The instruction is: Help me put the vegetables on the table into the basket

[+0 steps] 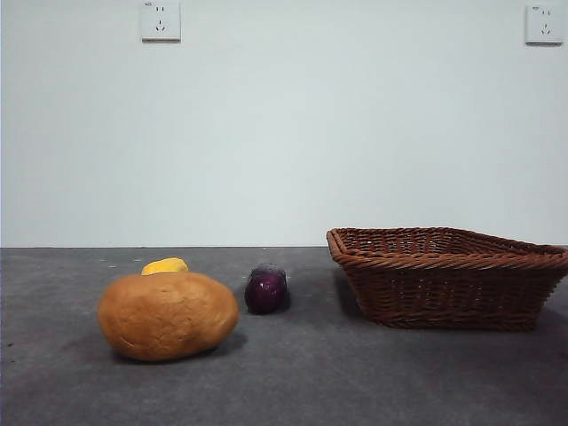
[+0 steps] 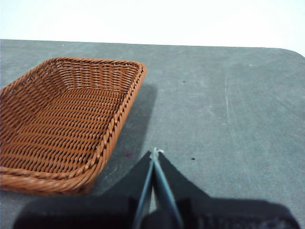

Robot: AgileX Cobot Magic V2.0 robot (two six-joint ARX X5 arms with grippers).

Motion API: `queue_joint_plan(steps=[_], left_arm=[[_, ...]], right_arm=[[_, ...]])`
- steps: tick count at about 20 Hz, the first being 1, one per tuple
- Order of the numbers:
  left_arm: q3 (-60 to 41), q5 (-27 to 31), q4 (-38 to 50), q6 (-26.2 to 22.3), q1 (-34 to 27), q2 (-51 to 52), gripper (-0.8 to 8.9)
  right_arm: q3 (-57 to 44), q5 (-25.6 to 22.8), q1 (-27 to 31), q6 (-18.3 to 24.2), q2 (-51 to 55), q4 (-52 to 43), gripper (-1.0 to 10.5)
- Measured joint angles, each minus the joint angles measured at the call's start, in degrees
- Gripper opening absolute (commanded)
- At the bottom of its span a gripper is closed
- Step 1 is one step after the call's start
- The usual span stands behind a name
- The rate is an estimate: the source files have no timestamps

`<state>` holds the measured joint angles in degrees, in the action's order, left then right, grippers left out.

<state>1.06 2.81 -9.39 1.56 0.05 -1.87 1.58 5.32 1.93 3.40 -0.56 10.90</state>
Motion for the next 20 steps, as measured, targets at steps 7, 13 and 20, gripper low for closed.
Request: queue_joint_plan(steps=[7,13,20], left_arm=[[0.0,-0.2,0.0,2.5,0.0,0.0,-0.01],[0.0,-0.2,0.0,7.6,0.0,0.0,-0.01],[0.0,-0.9,0.0,10.1,0.0,0.0,-0.05]], right_arm=[[0.0,0.5,0.0,-1.2,0.0,0.0,0.0],[0.0,0.7,0.0,-9.4,0.0,0.0,0.0],[0.0,0.9,0.0,-20.6,0.0,0.0,0.0]])
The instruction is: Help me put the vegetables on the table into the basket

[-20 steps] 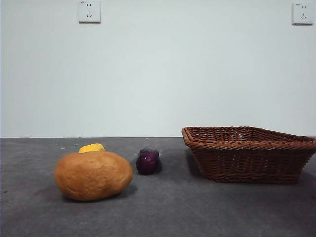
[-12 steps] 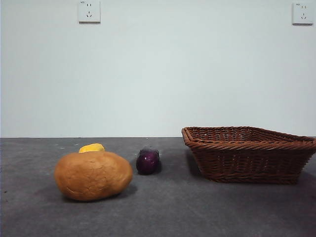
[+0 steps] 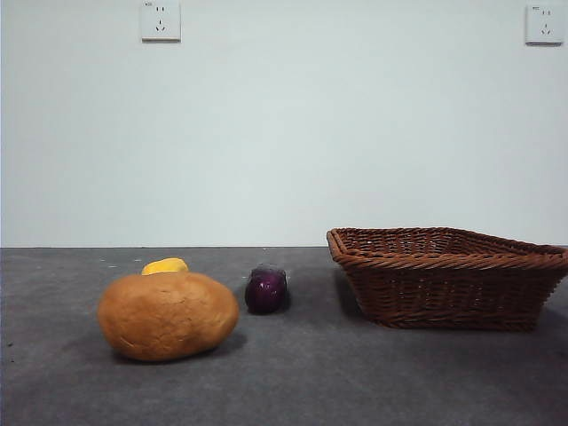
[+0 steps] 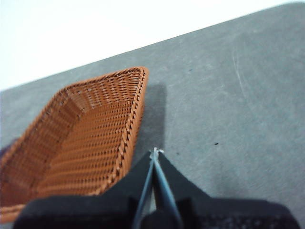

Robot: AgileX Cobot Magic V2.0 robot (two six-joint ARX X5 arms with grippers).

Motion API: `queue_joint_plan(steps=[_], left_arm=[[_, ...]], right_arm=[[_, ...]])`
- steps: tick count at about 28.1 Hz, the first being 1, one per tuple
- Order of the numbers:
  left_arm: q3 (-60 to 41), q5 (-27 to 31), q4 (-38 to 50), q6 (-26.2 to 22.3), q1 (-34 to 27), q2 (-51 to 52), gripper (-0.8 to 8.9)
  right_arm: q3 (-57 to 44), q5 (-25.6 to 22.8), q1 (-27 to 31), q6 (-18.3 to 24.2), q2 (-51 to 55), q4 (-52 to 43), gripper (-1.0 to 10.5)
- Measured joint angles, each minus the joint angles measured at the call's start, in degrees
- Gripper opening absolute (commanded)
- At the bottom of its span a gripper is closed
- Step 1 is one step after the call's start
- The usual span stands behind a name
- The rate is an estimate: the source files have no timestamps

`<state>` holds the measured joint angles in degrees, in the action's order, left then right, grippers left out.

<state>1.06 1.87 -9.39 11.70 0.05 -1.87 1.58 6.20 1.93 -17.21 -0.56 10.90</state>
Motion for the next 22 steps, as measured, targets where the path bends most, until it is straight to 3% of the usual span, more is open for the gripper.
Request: queue_joint_plan(steps=[7,12,16,22], left_arm=[[0.7,-4.0,-0.5,6.6,0.0,-0.3,-0.05],[7.1,-6.9,-0.9,10.1,0.0,-1.9,-0.05],[13.9,-9.4,-2.4,10.8,0.0,-5.0,-0.05],[24.2,-12.6,-11.8,10.9,0.0,-12.2,-0.05]], right_arm=[[0.1,8.3,0.0,-13.2,0.0,-0.2,-0.1],[2.2,10.6,0.0,-21.1,-0.2,0.2,-0.1],[7.0,10.8,0.0,-23.1,-1.6,0.2,-0.1],[14.7,13.0,0.0,-23.3,-8.0,1.4,-0.1]])
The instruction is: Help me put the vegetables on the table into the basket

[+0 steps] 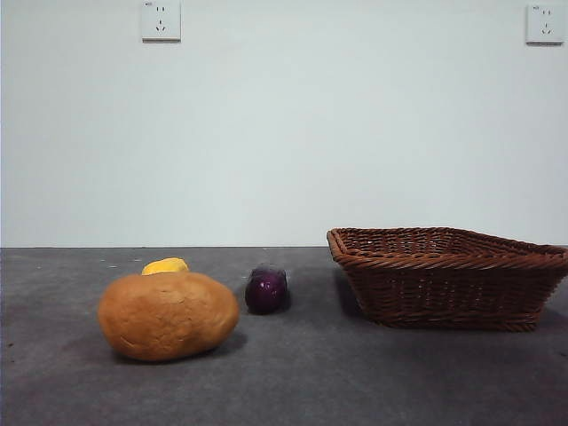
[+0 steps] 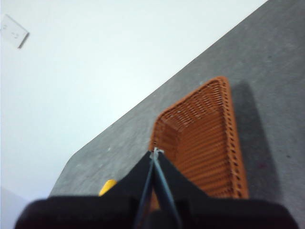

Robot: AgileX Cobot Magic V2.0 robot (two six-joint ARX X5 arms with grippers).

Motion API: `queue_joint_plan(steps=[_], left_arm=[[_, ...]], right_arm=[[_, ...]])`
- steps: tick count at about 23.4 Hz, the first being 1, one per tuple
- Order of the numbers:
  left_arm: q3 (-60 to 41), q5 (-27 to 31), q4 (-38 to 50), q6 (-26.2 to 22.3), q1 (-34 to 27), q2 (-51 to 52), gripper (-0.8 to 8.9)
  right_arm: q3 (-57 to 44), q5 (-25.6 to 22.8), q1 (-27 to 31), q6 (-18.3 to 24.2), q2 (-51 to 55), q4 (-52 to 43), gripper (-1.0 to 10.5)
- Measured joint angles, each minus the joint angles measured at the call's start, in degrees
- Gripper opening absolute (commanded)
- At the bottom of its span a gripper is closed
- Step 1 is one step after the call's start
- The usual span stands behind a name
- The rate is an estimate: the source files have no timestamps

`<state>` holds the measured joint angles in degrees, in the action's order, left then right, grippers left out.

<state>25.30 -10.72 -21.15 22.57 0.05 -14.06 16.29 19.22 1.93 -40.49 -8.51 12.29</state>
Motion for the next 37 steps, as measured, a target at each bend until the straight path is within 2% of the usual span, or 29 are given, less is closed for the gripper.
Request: queue_joint_plan(steps=[6,12,19,22,23,26,27,31,37], left_arm=[[6.5,0.0,-4.6,0.0,0.0,-7.8,-0.04],[11.0,-0.7,-10.0,0.0,0.0,-14.2,-0.04],[13.1,-7.5,-19.3,-2.2,0.0,-20.2,-0.04],[13.1,-14.2,-23.1,-4.4,0.0,-23.5,-0.04],[13.1,-16.6,-24.2,-5.4,0.0,-24.7,-0.04],[13.1,-22.3,-25.1,-8.6,0.0,-28.1,-0.04],[13.1,-22.6,-25.1,-9.1,0.0,-29.2,-0.04],[13.1,-22.7,-25.8,-11.6,0.0,-33.5,-0.04],[13.1,-22.7,-24.5,-15.1,0.0,-38.4,-0.04]], right_arm=[[8.0,4.2,0.0,1.3,-9.0,2.1,0.0],[17.7,4.9,0.0,3.5,-19.3,14.5,0.0],[24.5,4.4,0.0,8.0,-27.3,28.9,0.0],[25.9,8.8,0.0,12.5,-32.5,33.2,0.2],[26.4,9.8,0.0,14.4,-34.6,34.1,1.0],[29.0,10.3,0.0,17.9,-42.4,36.2,5.1],[30.2,10.3,0.0,19.1,-45.5,37.3,5.9],[36.6,8.2,0.0,23.7,-57.9,40.4,6.1],[49.5,3.6,0.0,26.7,-72.3,40.6,6.0]])
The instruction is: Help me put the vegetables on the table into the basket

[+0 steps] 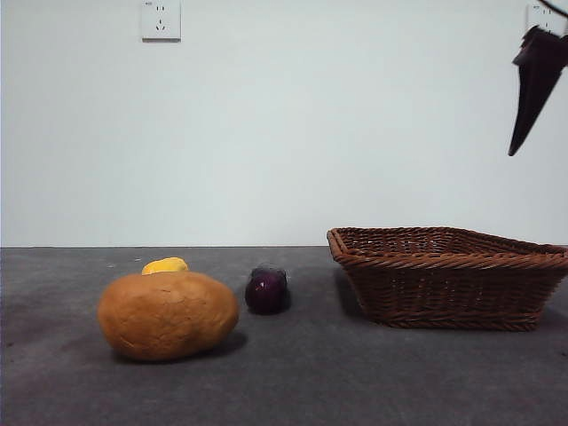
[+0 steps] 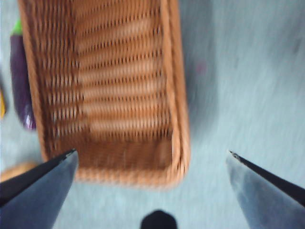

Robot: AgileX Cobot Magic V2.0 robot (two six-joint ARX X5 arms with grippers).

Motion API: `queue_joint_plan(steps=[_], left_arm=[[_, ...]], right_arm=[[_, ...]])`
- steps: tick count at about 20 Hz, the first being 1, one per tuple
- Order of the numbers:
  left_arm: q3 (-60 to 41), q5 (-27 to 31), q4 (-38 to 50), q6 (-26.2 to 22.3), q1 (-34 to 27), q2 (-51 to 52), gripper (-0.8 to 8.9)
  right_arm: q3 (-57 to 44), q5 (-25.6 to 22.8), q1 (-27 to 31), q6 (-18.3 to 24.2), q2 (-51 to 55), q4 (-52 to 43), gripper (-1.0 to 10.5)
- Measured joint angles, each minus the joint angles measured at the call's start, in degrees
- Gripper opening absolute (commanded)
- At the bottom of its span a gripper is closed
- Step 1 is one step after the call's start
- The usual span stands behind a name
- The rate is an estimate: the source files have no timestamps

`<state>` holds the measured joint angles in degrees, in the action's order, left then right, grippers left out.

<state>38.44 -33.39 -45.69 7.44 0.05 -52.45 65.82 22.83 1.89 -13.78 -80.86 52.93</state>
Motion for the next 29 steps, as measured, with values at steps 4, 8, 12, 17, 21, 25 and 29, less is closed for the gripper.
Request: queue_joint_plan(steps=[4,8,12,17,21,25,29], left_arm=[[0.0,0.0,4.1,-1.0,0.0,-3.0,-0.04],[0.0,0.0,7.7,-1.4,0.0,-6.6,-0.04],[0.0,0.0,10.9,-1.9,0.0,-10.7,-0.04],[0.0,0.4,11.9,-1.9,0.0,-14.6,-0.04],[0.0,0.4,12.0,-1.9,0.0,-15.0,-0.04],[0.0,0.4,12.2,-1.9,0.0,-15.0,-0.04],[0.0,0.5,14.6,-1.6,1.8,-15.0,-0.04]], right_arm=[[9.2,-1.4,-0.8,1.7,-9.1,0.9,5.9],[19.5,-4.8,-2.9,3.8,-18.9,5.3,5.9],[25.8,-10.0,-5.7,6.0,-26.9,6.8,5.9],[27.5,-11.4,-6.4,8.3,-33.6,7.1,5.2],[27.5,-12.0,-6.3,10.1,-35.0,7.1,1.7],[27.5,-11.9,-6.4,12.9,-35.2,7.9,-0.2],[27.5,-11.4,-6.3,14.0,-35.3,8.1,-0.2]])
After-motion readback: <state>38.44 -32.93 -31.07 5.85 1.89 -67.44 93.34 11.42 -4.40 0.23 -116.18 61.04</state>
